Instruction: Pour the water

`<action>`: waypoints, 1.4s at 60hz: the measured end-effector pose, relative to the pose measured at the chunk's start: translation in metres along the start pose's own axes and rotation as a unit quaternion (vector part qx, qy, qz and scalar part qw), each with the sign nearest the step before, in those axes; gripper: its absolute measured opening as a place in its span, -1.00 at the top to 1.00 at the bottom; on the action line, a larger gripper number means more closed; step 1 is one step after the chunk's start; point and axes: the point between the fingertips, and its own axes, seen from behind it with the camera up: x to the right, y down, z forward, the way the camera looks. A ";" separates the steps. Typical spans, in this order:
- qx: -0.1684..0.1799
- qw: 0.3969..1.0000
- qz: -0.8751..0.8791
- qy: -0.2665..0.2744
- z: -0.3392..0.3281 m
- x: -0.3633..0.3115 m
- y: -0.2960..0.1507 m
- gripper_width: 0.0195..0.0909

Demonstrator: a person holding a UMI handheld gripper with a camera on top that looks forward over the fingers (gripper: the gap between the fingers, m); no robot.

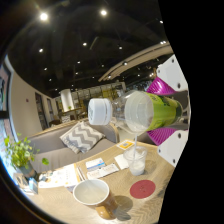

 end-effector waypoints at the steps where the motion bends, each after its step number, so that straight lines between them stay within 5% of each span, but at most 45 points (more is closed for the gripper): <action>1: 0.002 1.000 -0.022 0.005 0.000 -0.003 -0.007 0.47; 12: 0.035 0.975 -0.216 0.036 0.005 -0.041 -0.060 0.47; 35: 0.001 0.945 -0.326 0.012 0.017 -0.073 -0.058 0.46; 54: 0.003 0.991 0.077 -0.107 -0.014 -0.041 -0.060 0.46; 70: 0.014 0.866 0.427 -0.258 -0.014 -0.068 -0.056 0.46; 84: 0.023 0.809 0.484 -0.333 -0.004 -0.139 -0.044 0.45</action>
